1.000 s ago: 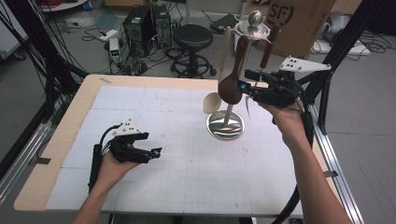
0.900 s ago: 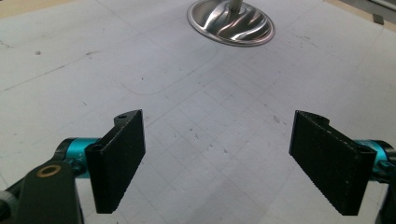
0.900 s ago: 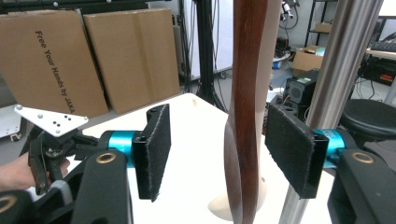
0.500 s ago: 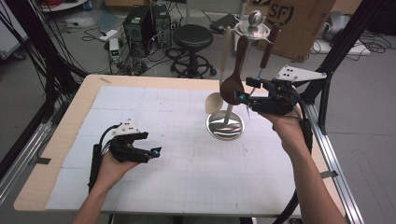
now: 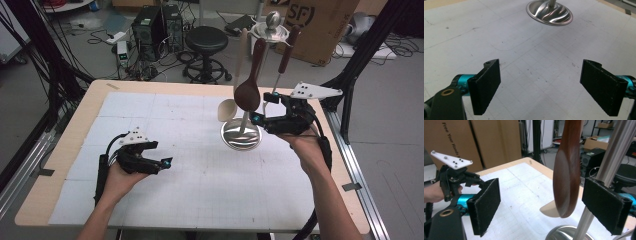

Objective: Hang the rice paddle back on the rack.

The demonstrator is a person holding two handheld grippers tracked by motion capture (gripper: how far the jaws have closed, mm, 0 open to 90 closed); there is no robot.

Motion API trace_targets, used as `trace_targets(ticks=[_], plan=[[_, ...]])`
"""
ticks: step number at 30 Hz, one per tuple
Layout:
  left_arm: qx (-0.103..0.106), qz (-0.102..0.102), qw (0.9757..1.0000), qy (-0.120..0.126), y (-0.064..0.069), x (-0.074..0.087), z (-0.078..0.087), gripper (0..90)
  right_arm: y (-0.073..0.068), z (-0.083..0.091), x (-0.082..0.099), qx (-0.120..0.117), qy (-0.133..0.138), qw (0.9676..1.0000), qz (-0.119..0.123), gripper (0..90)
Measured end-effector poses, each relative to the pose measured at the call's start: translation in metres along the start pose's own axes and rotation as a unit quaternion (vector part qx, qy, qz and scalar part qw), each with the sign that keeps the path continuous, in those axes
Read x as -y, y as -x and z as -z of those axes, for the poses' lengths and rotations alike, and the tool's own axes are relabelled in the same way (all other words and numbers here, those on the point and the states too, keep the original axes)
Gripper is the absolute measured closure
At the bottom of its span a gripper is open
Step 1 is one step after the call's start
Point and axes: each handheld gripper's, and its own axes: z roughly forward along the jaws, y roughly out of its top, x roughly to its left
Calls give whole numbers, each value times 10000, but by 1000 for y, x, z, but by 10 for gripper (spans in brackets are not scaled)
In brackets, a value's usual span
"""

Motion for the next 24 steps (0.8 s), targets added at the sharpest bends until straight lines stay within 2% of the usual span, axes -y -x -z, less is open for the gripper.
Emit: trace_targets(ticks=[4, 11, 17, 24], plan=[[-29, 5, 10000, 22, -1, 0, 1, 171, 0, -2, 8, 22, -74, 10000, -20, 112], [-36, 21, 10000, -16, -2, 1, 1, 162, 3, 0, 28, 110, -51, 9998, -188, 107], [-43, 35, 10000, -11, -2, 3, 3, 150, 2, -1, 43, 146, -144, 9995, -222, 99], [-38, 64, 10000, -25, -2, 4, 4, 129, 3, -5, 62, 180, -246, 9988, -373, 91]])
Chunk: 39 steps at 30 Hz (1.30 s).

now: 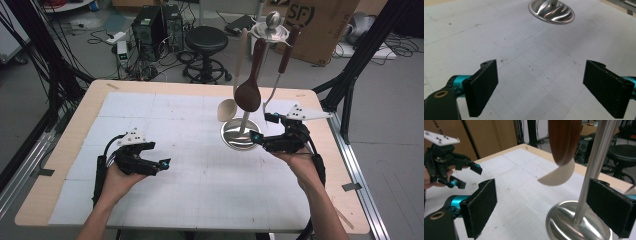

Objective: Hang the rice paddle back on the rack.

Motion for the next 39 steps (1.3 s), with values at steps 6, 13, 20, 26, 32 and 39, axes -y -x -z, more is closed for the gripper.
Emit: trace_targets(ticks=[6, 13, 20, 26, 32, 39], plan=[[-11, -12, 10000, -25, 0, 0, 0, 110, 2, -3, 15, 15, -92, 9999, -94, 79], [7, 11, 10000, -34, -1, 1, -1, 89, 3, -7, 28, 40, -213, 9996, -174, 14], [6, 25, 10000, -39, -2, 1, -1, 67, 5, -6, 39, 94, -257, 9993, -271, 13], [11, 34, 10000, -56, -3, 2, 0, 65, 9, -4, 51, 155, -296, 9988, -369, 14], [11, 33, 10000, -61, -3, 3, 0, 65, 11, -2, 60, 169, -307, 9985, -432, 14], [12, 18, 10000, -78, -4, 4, 1, 65, 12, -1, 67, 208, -421, 9979, -446, 14]])
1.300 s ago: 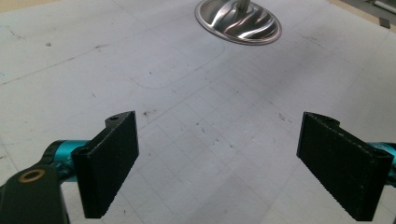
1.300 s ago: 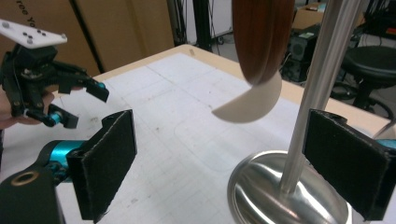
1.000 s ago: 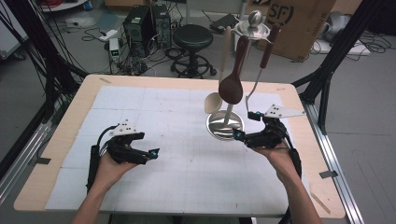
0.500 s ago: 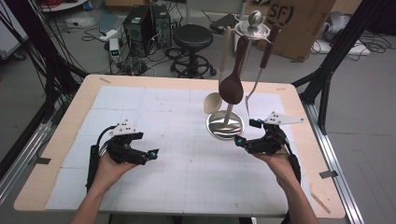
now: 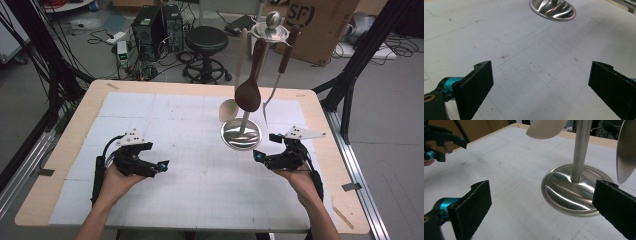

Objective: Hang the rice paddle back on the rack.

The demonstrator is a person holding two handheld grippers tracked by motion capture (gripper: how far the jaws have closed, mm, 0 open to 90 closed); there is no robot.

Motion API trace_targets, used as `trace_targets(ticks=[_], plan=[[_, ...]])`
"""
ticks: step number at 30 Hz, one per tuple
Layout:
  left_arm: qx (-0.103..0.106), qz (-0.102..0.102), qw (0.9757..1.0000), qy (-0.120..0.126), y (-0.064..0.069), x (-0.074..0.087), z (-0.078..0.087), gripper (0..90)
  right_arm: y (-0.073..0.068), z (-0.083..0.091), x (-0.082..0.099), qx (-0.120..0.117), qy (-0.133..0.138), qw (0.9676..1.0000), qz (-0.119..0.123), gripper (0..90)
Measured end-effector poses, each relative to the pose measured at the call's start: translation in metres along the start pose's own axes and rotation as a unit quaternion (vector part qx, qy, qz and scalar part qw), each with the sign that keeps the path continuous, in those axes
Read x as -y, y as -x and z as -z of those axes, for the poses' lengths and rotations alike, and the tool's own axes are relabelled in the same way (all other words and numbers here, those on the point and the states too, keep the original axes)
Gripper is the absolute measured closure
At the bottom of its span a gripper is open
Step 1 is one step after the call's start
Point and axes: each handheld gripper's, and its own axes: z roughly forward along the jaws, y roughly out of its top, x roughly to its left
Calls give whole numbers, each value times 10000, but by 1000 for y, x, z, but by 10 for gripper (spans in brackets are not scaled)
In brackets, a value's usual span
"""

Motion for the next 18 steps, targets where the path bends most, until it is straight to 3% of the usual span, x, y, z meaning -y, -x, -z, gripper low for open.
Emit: trace_targets(ticks=[18], plan=[[-27, 125, 9999, -10, -4, 7, 2, 65, 4, 7, 26, -22, -78, 9997, -211, 14]])
